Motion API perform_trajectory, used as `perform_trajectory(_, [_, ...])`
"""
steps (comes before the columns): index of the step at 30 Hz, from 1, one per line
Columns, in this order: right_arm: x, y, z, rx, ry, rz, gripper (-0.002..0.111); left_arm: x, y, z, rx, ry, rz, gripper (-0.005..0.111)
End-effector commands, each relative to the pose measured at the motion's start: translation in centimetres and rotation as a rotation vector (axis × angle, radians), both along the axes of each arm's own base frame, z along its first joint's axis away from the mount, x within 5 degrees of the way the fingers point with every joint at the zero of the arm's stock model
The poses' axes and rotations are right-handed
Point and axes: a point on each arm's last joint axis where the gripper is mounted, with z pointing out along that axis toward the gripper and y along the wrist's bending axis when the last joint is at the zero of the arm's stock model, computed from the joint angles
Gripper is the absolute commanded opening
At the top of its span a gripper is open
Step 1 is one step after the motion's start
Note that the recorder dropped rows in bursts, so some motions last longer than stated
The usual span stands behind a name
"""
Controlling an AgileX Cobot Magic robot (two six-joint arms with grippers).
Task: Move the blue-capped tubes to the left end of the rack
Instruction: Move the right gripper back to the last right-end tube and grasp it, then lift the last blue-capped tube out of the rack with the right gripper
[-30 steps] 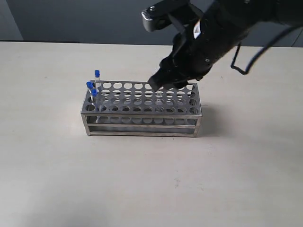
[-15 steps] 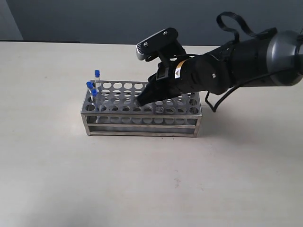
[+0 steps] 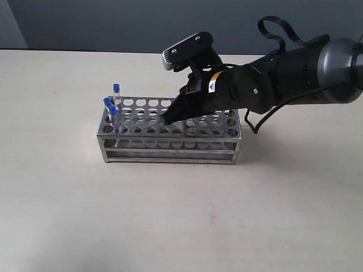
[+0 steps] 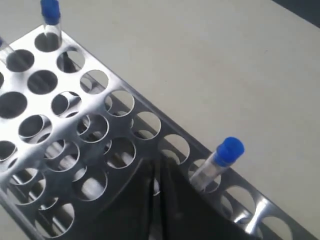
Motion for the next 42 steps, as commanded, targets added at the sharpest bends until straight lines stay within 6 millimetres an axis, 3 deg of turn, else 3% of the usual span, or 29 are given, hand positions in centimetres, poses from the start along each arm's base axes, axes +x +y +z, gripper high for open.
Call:
perform_trajectory(1, [0.0,-0.3,0.9,0.023,-0.024,-0.006,0.032,0.0,-0.1,0.1,0.001,-0.007,-0.011,0.001])
perform_trajectory(3, [0.2,-0.2,0.8,0.032,-0.033,-0.006,0.045,0.0,-0.1,0.1,0.001,-0.007,-0.011,0.001])
perform_trajectory(4, [0.3,-0.2,0.6,0.034,-0.035,-0.010,0.046,0.0,-0.1,0.1,0.001,-0.007,-0.011,0.001])
perform_trajectory(12, [2.4,-1.9,-0.6,0.038,-0.029,-0.087,0.038,0.0,-0.1,0.1,0.001,-0.007,-0.011,0.001])
perform_trajectory(20, [3.0,-1.4,-0.9,0.013,-0.004,-0.084,0.038,0.0,-0.1,0.1,0.001,-0.007,-0.011,0.001])
perform_trajectory(42, [4.0,-0.1,1.6,0.073,0.082,-0.140,0.038,0.0,-0.1,0.1,0.001,-0.007,-0.011,0.001])
